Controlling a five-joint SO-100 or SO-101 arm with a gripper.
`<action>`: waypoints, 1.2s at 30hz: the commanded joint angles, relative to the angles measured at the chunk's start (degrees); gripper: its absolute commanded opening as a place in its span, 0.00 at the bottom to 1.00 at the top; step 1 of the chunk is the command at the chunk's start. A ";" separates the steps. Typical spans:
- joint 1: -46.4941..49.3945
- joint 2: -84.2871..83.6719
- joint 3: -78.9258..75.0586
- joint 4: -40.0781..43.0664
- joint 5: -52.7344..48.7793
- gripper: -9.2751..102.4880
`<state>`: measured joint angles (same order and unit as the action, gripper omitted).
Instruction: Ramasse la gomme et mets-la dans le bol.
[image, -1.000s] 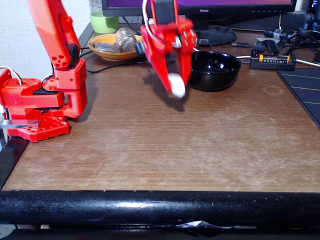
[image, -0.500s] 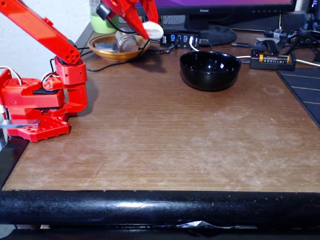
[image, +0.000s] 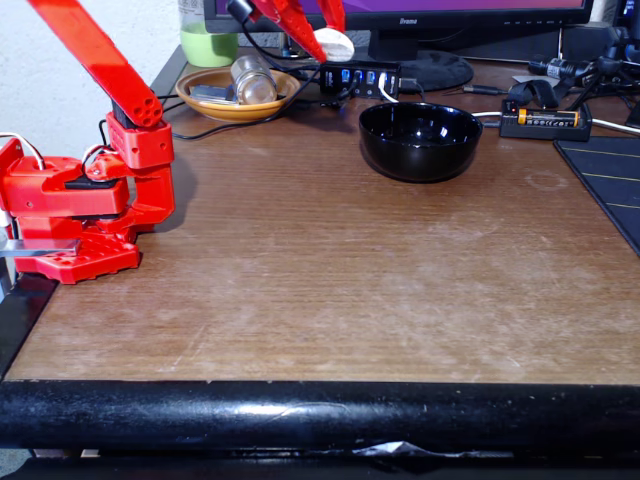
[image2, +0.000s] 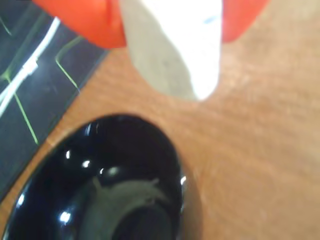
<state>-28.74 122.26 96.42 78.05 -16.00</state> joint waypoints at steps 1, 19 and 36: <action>-0.35 -3.87 -9.05 -1.23 2.11 0.03; -6.94 -24.52 -36.12 9.32 7.65 0.03; -1.93 -40.87 -50.89 10.20 6.59 0.03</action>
<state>-30.76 82.88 56.43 86.57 -10.72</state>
